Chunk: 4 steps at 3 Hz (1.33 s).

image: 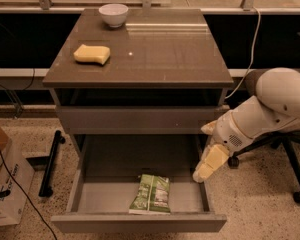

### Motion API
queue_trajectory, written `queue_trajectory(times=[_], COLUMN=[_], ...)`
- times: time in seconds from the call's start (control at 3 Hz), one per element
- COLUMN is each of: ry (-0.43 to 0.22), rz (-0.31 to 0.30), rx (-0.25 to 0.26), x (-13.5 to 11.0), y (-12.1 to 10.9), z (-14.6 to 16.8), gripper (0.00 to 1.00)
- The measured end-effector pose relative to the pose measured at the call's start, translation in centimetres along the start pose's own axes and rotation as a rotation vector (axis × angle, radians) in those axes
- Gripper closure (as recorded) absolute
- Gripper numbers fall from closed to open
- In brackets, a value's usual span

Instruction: Pick green jalapeno chip bag from middle drawer and place on counter

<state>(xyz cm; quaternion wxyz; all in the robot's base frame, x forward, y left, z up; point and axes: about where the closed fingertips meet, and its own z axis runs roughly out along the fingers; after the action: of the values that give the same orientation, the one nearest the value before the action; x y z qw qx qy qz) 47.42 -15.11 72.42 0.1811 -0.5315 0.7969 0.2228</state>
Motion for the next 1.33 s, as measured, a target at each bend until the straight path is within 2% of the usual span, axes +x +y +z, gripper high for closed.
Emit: queue_trajectory(times=[0.33, 0.67, 1.33], ry=[-0.072, -0.146, -0.203], rz=[0.055, 0.150, 0.291], rx=[-0.032, -0.082, -0.162], x=[0.8, 2.9, 5.9], y=[-0.6, -1.8, -3.3], z=[3.5, 9.1, 16.4], gripper=[0.00, 0.00, 0.00])
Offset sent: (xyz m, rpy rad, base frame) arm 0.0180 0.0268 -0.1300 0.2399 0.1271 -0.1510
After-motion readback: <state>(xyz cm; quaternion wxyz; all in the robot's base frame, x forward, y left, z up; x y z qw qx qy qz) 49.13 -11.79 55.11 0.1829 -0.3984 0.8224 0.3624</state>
